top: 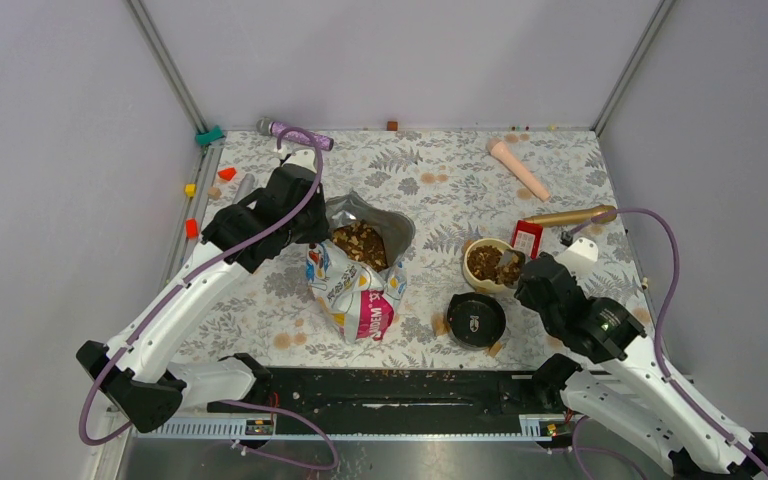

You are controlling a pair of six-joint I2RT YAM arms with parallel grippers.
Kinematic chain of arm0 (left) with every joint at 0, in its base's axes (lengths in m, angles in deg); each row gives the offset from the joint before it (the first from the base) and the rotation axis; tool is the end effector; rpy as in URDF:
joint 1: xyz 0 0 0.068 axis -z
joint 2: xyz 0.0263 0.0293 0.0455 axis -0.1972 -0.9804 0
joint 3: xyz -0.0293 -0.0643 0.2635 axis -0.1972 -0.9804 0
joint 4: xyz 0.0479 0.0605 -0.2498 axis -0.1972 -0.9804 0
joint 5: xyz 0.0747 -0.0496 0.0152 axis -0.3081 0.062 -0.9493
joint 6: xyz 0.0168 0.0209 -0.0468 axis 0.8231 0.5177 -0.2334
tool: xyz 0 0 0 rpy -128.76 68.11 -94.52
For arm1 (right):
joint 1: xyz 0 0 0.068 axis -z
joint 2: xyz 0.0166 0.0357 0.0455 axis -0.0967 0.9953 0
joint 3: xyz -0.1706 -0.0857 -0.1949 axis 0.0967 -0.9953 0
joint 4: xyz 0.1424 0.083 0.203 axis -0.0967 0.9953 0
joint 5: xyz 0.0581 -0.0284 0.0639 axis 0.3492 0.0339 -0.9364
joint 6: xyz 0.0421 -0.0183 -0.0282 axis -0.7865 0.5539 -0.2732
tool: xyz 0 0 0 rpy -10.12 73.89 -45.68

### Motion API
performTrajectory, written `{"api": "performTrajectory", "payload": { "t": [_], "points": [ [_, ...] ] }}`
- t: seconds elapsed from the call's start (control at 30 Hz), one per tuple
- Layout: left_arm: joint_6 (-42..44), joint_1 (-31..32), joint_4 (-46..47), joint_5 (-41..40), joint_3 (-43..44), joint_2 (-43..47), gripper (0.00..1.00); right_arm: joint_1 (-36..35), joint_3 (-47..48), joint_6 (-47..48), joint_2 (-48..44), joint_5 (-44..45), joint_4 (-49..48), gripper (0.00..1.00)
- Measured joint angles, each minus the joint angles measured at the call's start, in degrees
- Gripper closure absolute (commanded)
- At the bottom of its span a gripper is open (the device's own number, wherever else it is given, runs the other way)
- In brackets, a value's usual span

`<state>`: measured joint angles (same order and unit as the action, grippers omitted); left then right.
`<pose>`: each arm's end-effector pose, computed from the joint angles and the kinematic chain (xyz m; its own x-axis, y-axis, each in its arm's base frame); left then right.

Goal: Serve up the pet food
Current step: Pour the pet food into the pet food bowl.

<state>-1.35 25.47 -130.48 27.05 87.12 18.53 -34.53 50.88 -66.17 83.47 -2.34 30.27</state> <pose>0.1905 -0.1313 0.3852 -0.6900 -0.1092 -0.7155 0.0820 0.9704 -0.2271 0.1034 0.0595 0.2896 -0.4695 0.4100 -0.7819 0.2787 0.9092 0.3094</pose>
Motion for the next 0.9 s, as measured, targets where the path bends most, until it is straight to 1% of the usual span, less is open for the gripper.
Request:
{"api": "performTrajectory", "payload": {
  "t": [0.3,0.9],
  "points": [
    [-0.02,-0.15,0.00,0.00,0.00,0.00,1.00,0.02,2.03,6.47,2.95,0.02,0.37,1.00],
    [-0.02,-0.20,0.00,0.02,0.00,0.00,1.00,0.02,3.89,11.87,6.29,0.24,-1.51,1.00]
  ]
}}
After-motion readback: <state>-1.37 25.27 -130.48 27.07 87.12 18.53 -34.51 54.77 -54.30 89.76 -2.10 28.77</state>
